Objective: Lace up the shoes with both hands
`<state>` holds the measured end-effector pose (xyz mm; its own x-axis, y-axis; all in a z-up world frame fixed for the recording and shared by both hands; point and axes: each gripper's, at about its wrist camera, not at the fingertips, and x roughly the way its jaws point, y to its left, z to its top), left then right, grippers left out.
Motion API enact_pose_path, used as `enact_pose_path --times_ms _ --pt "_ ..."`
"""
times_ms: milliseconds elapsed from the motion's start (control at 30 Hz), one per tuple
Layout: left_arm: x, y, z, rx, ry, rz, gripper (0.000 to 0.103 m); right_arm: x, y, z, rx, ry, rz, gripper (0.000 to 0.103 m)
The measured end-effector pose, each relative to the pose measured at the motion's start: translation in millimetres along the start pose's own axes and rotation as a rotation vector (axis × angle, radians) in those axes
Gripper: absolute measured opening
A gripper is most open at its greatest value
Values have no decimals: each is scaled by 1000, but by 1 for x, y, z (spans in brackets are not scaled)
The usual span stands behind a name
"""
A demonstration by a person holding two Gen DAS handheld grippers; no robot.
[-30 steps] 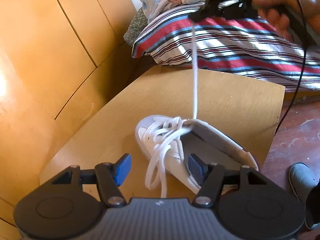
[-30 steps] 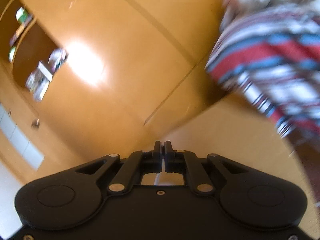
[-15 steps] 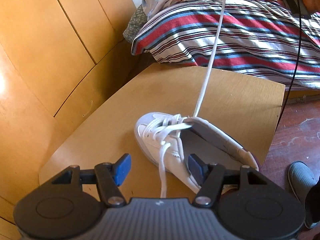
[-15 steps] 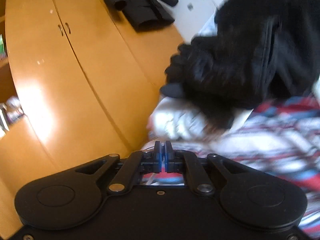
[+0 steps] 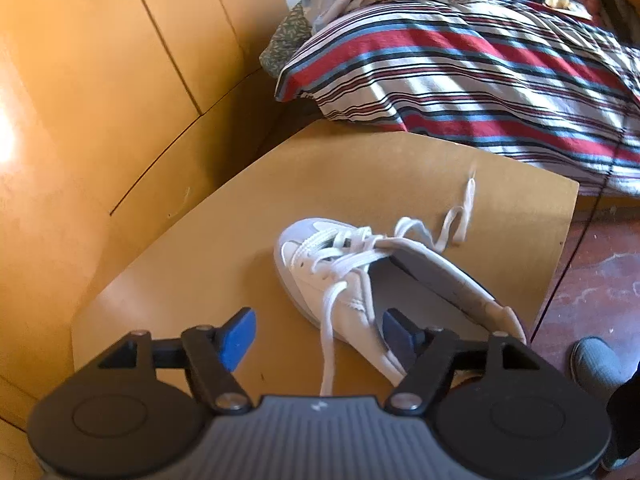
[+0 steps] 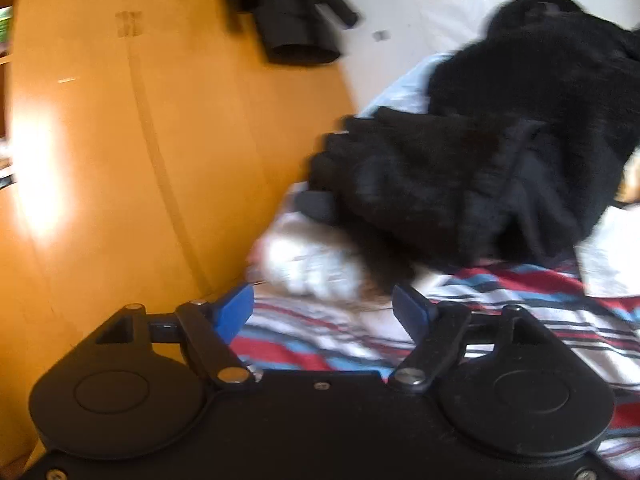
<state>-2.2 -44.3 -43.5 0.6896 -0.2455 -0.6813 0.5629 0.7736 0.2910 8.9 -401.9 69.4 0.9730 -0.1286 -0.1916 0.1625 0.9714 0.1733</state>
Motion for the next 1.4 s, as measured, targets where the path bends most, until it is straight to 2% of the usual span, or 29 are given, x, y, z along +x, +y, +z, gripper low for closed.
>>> enact_pose_path --times_ms 67,100,167,200,300,400,567,700,767,867,1067,1233,1400 --pt "2 2 0 -21 5 -7 75 -1 19 -6 -64 45 58 95" --pt "3 2 0 -28 3 -6 77 4 44 -19 -124 135 129 95" --pt "4 2 0 -44 0 -5 80 6 71 -35 -181 206 192 95" --pt "4 3 0 -55 -1 -10 81 5 103 -55 -265 274 274 95" --pt "3 5 1 -104 0 -35 85 -1 135 -76 -348 309 299 97" --pt "-3 12 1 -182 -1 -52 89 -15 161 -102 -313 349 281 101" --pt "-23 27 -1 -360 -26 -30 96 -30 179 -118 -289 374 213 102" --pt "-43 23 -6 -432 -65 40 101 -44 191 -121 -284 380 158 102" --pt "-57 13 -8 -448 -86 92 102 -50 195 -122 -272 400 137 103" --pt "-72 0 -9 -459 -115 128 102 -61 198 -124 -232 436 108 103" --pt "-85 -12 -6 -475 -105 207 102 -78 195 -130 -191 470 89 103" --pt "-98 -14 -5 -514 -131 234 102 -89 195 -132 -233 459 57 103" --pt "-103 -20 -4 -518 -117 267 102 -89 194 -134 -242 463 38 103"
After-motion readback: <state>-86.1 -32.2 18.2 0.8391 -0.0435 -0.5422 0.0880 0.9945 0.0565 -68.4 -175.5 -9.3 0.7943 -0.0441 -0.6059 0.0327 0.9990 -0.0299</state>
